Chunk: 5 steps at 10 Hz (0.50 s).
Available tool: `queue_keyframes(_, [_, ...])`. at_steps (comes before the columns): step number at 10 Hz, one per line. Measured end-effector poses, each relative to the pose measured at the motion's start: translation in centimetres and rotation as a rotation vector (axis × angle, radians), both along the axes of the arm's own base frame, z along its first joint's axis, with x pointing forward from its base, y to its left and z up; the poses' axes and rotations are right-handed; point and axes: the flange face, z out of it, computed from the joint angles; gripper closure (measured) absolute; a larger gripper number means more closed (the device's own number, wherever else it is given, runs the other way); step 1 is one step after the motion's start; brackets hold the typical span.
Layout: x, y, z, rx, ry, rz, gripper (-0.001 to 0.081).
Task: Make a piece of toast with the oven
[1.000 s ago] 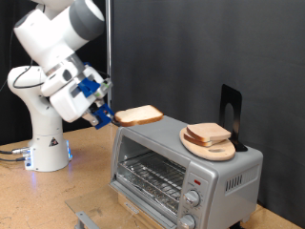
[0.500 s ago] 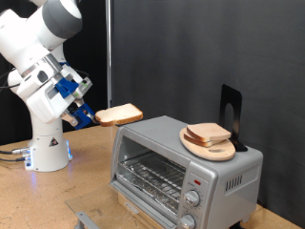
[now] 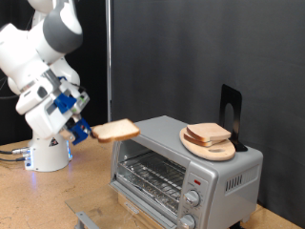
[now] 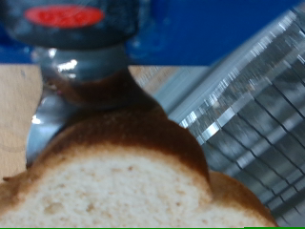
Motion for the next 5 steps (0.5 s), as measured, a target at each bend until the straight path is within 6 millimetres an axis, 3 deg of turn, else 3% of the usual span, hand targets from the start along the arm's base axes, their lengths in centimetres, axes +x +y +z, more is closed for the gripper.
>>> queue_keyframes(5, [1.1,-1.3,-7.5,-0.074,0.055,0.015,0.0315])
